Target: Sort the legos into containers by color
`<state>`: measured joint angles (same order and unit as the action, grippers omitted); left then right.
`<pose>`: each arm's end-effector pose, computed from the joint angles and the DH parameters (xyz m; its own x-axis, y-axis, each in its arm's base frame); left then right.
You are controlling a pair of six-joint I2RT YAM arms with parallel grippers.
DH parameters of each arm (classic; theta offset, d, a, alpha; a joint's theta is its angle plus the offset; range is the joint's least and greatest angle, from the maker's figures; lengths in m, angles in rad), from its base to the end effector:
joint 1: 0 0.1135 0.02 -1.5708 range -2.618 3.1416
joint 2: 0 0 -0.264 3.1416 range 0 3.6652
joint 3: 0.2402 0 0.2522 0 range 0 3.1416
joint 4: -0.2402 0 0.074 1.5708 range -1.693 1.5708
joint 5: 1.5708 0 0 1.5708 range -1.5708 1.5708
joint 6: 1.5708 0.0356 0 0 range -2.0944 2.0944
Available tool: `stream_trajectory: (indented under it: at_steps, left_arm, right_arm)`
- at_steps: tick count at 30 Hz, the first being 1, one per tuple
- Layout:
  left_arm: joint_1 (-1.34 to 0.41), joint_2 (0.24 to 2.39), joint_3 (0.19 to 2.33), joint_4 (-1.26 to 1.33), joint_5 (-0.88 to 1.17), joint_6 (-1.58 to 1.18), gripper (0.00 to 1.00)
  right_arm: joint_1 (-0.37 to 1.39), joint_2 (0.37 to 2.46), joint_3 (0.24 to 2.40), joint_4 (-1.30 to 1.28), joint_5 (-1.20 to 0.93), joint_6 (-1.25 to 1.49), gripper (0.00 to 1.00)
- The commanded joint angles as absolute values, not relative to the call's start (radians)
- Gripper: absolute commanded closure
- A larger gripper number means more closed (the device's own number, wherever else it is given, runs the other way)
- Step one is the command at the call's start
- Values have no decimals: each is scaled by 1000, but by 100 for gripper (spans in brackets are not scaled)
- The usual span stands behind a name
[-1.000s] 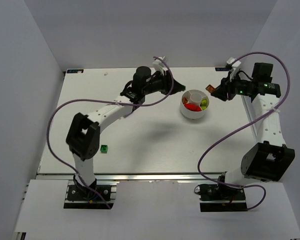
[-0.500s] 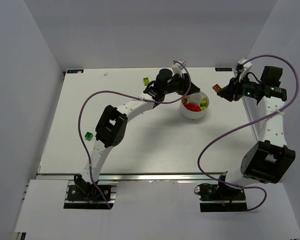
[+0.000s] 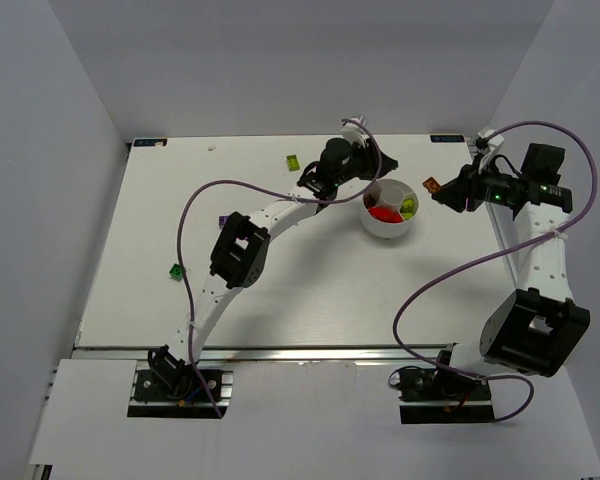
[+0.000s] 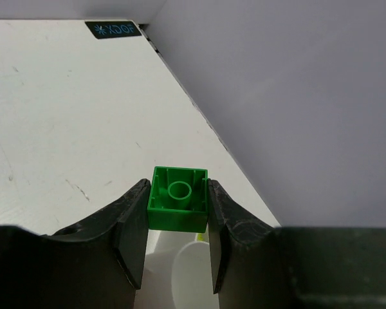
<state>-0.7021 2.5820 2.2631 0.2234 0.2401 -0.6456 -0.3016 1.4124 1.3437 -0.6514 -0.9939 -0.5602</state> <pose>0.4551 -0.3960 0.2235 -0.5443 -0.3050 -0.7815 0.6016 0.5073 -0.6171 0.2925 -0.0598 0.3556 -0.2999 -0.2102 -0.9305 -0.7070 0.7039 0.0688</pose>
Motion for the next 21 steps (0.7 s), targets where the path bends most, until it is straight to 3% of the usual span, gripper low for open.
stream_trajectory:
  at_steps: [1, 21]
  left_arm:
    - [-701, 2588, 2335, 232, 190, -657, 100]
    - [-703, 2596, 2276, 207, 299, -660, 98]
  right_arm:
    - [-319, 1378, 1325, -624, -1040, -551, 100]
    - [-334, 1374, 1296, -603, -1071, -529, 100]
